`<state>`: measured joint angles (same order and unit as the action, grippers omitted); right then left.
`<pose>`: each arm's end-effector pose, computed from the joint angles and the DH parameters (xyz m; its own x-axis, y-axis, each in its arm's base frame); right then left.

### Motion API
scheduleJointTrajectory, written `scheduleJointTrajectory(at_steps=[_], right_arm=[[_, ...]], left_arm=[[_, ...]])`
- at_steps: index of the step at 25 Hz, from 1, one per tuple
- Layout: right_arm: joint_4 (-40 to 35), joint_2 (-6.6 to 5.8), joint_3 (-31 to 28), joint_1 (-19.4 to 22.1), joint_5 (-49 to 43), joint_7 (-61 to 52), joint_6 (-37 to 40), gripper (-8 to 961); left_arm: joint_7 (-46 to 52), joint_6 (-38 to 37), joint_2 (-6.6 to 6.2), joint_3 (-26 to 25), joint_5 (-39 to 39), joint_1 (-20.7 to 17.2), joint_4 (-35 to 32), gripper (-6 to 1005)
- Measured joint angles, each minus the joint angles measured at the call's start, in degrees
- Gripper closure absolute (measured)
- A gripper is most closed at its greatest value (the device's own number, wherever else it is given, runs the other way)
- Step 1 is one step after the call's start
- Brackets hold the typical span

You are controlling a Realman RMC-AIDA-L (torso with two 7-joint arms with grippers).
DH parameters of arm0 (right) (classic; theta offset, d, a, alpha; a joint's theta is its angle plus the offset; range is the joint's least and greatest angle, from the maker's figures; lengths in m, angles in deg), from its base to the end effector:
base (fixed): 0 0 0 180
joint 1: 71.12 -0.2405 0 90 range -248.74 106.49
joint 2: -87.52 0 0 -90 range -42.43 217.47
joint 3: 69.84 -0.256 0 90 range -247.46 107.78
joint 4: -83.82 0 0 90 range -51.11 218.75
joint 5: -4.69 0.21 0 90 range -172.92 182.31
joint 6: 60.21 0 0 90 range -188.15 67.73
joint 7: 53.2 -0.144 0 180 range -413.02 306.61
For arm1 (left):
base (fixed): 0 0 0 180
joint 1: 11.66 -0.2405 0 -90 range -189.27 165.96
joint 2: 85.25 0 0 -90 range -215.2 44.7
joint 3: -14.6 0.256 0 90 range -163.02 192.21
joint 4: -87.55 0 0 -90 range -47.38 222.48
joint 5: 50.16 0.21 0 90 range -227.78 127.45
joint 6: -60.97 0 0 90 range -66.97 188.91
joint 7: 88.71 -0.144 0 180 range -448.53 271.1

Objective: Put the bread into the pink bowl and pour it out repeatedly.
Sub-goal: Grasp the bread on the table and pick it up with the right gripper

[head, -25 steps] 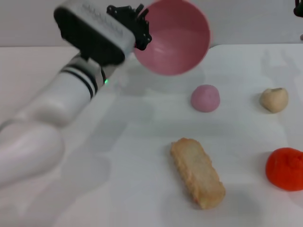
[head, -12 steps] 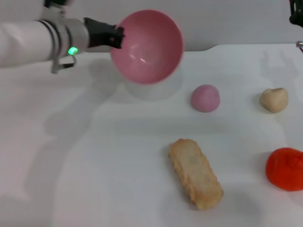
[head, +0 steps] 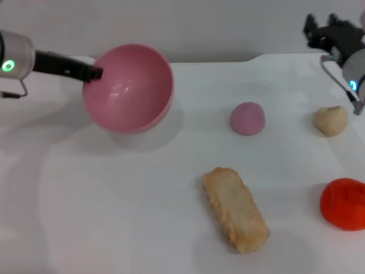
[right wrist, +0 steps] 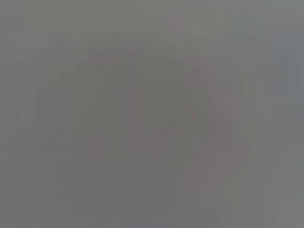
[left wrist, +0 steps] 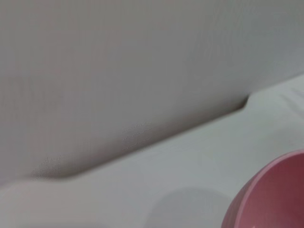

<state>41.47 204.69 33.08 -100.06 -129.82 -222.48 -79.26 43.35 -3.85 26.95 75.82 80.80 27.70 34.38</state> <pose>0.2461 0.4315 -0.0052 0.6497 -0.1811 -0.7383 -0.7593 -0.1070 -0.6419 -0.2245 0.4335 0.0506 0.7081 0.6463 0.2845 0.6911 -0.5514 -0.4673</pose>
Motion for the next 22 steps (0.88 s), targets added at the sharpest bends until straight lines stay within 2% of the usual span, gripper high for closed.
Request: scheduleJointTrajectory(at_steps=[6,8,10,13,15,18,22], right_arm=[[-9.94,-4.16,-4.86,-4.42,-0.08,1.57,33.17,489],[-14.88,-4.81,-7.72,-4.68,-0.02,4.75,43.56,489],[-21.53,-4.45,-13.13,-4.47,0.18,9.65,56.5,489],[-29.81,-2.83,-22.25,-4.71,-0.19,15.1,76.33,489],[-33.5,-2.18,-26.46,-5.73,-0.9,16.11,87.16,489],[-36.43,-2.05,-29.19,-8.07,-1.65,15.78,99.74,489],[-36.43,-1.58,-29.81,-11.65,-1.92,13.73,109.5,489]], left_arm=[[0.05,-1.83,-0.39,-0.54,0.12,-2.53,-0.08,953],[-0.11,-1.87,-0.41,-0.69,0.12,-3.38,-0.12,953],[-0.32,-1.91,-0.43,-0.69,0.12,-3.75,-0.13,953],[-0.44,-1.9,-0.64,-0.43,0.12,-4.21,-0.11,953],[-0.61,-1.79,-0.77,-0.29,0.11,-4.52,-0.06,953],[-1.03,-1.76,-0.85,-0.28,0.2,-4.87,0.07,953],[-1.13,-1.86,-0.84,-0.29,1.79,-5.12,0.09,953]])
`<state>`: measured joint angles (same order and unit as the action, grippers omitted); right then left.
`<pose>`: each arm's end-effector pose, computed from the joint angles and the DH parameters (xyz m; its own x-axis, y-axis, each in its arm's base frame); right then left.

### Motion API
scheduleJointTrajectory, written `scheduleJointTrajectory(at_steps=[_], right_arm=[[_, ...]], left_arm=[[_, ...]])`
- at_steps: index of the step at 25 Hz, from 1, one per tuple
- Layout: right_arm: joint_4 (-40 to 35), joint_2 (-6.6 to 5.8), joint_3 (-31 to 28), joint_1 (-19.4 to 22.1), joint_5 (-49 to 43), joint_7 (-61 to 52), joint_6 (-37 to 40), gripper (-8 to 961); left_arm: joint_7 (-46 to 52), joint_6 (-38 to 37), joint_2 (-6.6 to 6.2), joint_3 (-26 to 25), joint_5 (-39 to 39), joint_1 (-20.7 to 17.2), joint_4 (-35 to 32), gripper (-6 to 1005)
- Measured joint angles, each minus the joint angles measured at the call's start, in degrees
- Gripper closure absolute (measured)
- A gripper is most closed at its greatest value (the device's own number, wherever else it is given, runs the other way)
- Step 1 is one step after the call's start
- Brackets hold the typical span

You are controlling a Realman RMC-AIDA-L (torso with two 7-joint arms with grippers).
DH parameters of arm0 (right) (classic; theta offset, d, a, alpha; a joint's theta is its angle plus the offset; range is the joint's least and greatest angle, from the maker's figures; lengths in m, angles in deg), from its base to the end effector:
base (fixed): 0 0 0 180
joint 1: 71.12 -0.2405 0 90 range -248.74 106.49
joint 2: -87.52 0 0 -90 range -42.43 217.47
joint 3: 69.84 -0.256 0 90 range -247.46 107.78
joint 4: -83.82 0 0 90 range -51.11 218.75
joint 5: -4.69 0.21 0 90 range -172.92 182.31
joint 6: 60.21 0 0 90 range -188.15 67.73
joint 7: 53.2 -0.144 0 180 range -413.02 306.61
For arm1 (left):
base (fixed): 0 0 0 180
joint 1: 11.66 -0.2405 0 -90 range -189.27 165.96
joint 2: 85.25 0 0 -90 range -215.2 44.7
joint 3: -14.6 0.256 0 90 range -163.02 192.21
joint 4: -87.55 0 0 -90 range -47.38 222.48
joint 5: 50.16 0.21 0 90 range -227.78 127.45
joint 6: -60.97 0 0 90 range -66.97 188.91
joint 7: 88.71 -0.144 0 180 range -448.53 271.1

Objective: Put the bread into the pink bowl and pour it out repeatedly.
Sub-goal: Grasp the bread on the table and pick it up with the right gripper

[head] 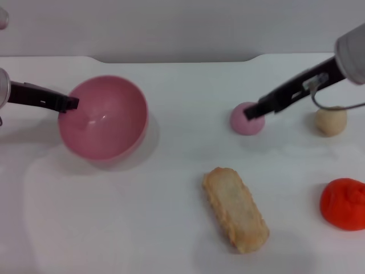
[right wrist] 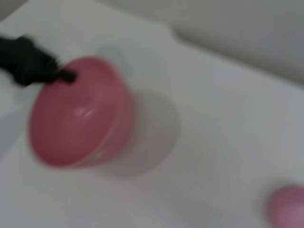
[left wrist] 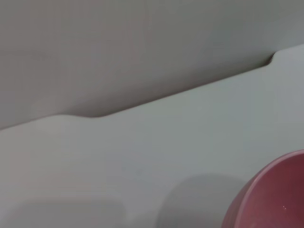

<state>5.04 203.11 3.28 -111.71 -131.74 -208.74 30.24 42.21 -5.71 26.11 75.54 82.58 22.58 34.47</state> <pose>0.1260 0.3785 0.0309 0.7199 -0.6936 -0.0271 -0.6591 -0.6708 -0.3399 -0.2686 0.4086 0.0558 0.6626 0.7112 0.2349 0.7144 -0.5060 -0.4833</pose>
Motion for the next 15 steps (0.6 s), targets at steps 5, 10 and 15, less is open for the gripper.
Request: scheduleJointTrajectory(at_steps=[5,10,15], right_arm=[[2.95,2.5,0.75,-4.15,-3.66,-1.39,5.13,489],[9.89,3.31,5.85,-6.18,-2.64,-1.41,3.49,489],[15.23,3.37,11.22,-6.27,0.6,-0.39,-0.86,489]], left_arm=[[0.0,-0.32,0.45,0.03,2.02,0.01,0.0,953],[-0.06,-0.39,0.64,0.61,2.21,0.0,-0.16,953],[-0.06,-0.43,0.72,1.89,2.22,0.11,-0.22,953]])
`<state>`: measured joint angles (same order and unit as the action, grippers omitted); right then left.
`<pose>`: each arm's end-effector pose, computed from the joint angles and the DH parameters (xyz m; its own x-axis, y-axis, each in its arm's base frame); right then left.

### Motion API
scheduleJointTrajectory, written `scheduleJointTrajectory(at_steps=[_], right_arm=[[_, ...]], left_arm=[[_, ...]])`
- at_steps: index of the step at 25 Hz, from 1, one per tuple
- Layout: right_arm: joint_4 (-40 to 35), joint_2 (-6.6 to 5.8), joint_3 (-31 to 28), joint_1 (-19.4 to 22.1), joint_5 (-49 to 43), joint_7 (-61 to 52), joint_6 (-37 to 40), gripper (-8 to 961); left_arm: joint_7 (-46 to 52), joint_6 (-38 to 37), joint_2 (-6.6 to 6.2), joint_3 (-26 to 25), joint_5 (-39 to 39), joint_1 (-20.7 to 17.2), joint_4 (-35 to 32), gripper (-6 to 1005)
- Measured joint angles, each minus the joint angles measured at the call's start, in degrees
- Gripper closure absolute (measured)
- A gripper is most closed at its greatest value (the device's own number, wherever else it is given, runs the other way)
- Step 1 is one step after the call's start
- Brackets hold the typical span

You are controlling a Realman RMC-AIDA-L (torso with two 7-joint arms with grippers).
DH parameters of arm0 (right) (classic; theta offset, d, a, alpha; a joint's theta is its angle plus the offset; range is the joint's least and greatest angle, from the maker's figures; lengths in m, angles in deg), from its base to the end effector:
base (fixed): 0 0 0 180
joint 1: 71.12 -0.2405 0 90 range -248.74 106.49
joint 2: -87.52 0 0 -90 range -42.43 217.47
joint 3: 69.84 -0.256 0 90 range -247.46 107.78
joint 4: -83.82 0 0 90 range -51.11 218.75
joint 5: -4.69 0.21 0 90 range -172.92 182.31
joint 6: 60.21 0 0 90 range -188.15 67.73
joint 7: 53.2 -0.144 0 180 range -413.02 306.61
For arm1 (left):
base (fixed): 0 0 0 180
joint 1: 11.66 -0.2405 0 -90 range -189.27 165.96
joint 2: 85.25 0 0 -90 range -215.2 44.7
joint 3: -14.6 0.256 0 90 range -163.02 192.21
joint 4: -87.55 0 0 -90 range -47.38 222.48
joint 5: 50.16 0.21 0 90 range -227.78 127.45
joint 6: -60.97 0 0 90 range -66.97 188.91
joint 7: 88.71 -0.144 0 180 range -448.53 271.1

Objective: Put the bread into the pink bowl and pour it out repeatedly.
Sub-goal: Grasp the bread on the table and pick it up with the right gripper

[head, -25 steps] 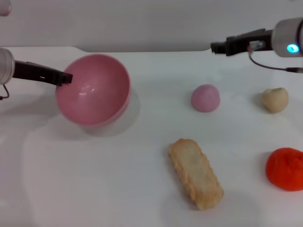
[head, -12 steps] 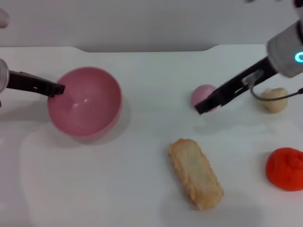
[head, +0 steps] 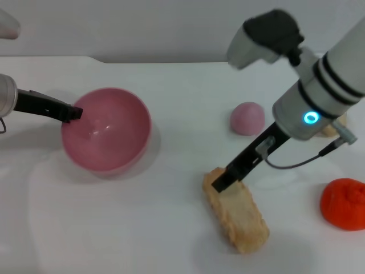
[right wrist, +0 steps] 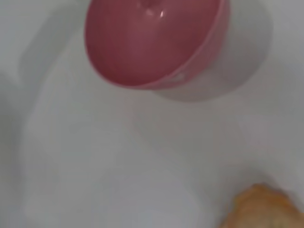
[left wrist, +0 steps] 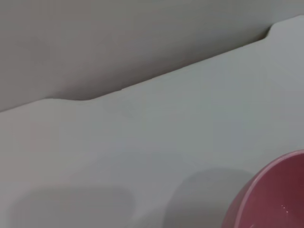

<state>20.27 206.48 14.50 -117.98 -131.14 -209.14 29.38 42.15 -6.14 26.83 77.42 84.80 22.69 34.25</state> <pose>0.1253 0.3562 -0.0488 0.6830 -0.6896 0.2408 -0.6548 -0.7242 -0.2163 -0.2682 0.4047 0.0454 0.6801 0.7123 0.1734 0.6866 -0.5360 -0.4912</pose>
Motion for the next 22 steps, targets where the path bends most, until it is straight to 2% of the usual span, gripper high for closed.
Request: scheduleJointTrajectory(at_steps=[7,15,22], right_arm=[[3.98,0.17,5.95,0.66,1.05,0.22,-4.94,490],[8.2,0.2,6.38,0.78,1.73,0.83,-6.75,490],[8.62,0.07,6.43,0.89,0.74,0.87,-6.99,490]], left_arm=[[0.0,-0.18,0.55,0.91,0.4,0.48,-0.11,953],[0.01,-0.3,0.66,1.06,0.4,0.91,-0.13,953],[0.0,0.04,0.74,1.16,0.4,0.99,-0.01,953]])
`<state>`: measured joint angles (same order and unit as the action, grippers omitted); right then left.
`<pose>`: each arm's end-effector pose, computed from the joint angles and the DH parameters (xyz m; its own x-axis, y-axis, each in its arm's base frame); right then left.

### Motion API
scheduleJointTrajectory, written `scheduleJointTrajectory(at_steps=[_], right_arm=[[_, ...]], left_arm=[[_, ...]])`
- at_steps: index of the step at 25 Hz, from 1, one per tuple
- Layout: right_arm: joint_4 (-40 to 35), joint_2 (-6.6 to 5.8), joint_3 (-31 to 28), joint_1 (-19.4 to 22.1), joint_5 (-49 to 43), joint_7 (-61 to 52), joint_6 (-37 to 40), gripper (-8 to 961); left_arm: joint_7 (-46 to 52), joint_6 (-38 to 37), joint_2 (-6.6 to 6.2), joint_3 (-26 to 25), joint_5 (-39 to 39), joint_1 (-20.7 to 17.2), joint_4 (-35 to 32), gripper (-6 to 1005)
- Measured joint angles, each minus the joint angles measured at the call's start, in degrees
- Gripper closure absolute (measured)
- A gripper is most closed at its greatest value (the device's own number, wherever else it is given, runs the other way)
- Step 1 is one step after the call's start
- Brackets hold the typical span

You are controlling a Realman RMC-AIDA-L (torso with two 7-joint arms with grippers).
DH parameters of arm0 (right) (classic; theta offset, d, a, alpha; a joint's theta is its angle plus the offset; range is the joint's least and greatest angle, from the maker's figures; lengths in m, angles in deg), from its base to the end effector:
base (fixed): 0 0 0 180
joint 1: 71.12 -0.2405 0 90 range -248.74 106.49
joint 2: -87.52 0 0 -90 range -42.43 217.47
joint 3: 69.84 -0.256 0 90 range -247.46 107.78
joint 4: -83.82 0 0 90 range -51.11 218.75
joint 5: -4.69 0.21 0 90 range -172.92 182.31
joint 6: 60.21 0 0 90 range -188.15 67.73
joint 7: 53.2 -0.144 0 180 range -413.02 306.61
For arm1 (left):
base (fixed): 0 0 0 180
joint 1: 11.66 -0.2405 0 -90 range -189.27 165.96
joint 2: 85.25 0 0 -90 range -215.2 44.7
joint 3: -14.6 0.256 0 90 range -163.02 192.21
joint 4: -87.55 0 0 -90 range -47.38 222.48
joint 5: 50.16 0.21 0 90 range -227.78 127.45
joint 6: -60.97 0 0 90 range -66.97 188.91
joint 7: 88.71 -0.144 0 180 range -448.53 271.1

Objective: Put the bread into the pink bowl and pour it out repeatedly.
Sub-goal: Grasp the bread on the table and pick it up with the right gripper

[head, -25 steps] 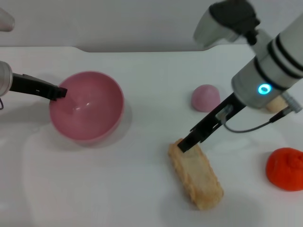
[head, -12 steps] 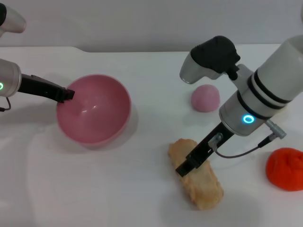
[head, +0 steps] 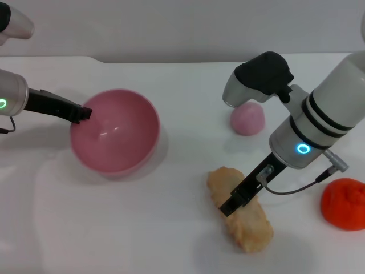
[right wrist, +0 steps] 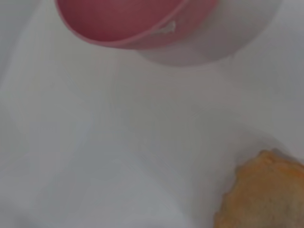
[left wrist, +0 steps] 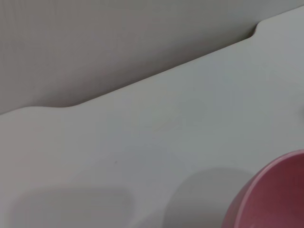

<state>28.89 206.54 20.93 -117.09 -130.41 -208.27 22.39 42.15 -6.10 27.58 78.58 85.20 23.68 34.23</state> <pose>0.1594 0.3485 -0.0772 0.6364 -0.7107 0.2999 -0.6707 -0.7019 -0.2398 -0.2589 0.4067 0.0364 0.6987 0.6990 0.1523 0.6696 -0.5640 -0.4833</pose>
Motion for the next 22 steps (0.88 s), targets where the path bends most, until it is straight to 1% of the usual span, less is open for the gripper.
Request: scheduleJointTrajectory(at_steps=[5,11,18,22], right_arm=[[0.33,-0.02,0.01,0.0,-2.12,-0.06,-0.45,490],[1.82,-0.02,0.01,0.0,-2.38,-0.1,-1.44,490],[2.2,-0.02,0.18,0.03,-2.46,-0.06,-2.37,488],[2.26,0.0,0.78,0.22,-2.49,-0.04,-3.18,517]], left_arm=[[0.0,0.05,0.02,0.54,0.02,0.0,0.07,953],[0.0,0.02,0.03,0.67,0.06,-0.08,0.2,954],[0.0,0.04,0.34,1.4,0.09,-0.09,0.24,954],[0.0,0.06,0.39,1.39,0.15,-0.07,0.24,954]])
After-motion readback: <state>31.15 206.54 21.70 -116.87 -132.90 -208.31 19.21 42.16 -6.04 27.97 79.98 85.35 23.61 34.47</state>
